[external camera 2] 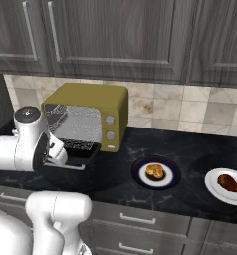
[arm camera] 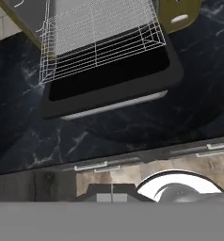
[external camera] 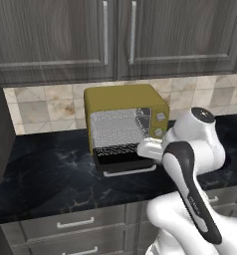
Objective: Open the toaster oven door. Place the bread on the top rack in the toaster oven and place the steak on the bottom rack.
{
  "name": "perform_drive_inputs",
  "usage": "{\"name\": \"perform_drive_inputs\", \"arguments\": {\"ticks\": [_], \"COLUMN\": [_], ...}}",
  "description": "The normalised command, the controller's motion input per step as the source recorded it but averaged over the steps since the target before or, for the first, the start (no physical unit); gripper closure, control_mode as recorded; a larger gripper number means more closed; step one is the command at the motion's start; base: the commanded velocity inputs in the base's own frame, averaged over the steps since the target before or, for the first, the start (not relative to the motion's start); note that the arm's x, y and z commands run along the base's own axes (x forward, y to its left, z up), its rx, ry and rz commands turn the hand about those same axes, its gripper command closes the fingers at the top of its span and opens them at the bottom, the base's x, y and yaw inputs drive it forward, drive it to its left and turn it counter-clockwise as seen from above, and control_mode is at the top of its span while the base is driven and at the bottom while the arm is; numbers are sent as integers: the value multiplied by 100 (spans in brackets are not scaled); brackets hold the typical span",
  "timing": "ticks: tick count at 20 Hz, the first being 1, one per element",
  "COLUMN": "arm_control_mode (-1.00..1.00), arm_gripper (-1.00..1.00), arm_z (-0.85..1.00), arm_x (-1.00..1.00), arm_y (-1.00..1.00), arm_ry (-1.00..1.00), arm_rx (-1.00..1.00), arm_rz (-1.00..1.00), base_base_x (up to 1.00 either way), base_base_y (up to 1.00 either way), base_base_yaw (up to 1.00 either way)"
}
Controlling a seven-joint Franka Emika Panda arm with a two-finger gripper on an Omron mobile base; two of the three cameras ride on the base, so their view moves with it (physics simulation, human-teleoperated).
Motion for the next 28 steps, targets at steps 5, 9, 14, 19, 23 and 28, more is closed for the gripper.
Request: {"name": "perform_drive_inputs", "arguments": {"ticks": [5, 9, 14, 19, 23, 28], "arm_control_mode": [-100, -100, -100, -100, -100, -100], "arm_gripper": [100, 100, 100, 100, 100, 100], "arm_z": [42, 18, 0, -26, -48, -48], "arm_x": [-5, 0, 1, 12, 23, 25], "arm_y": [-74, -100, -100, -100, -96, -79], "arm_ry": [-25, 1, 13, 11, 13, 11], "arm_rx": [0, 0, 0, 0, -2, -2], "arm_rz": [-10, -18, -29, -44, -41, -31], "base_base_x": [0, 0, 0, 0, 0, 0], "base_base_y": [0, 0, 0, 0, 0, 0], "base_base_yaw": [0, 0, 0, 0, 0, 0]}}
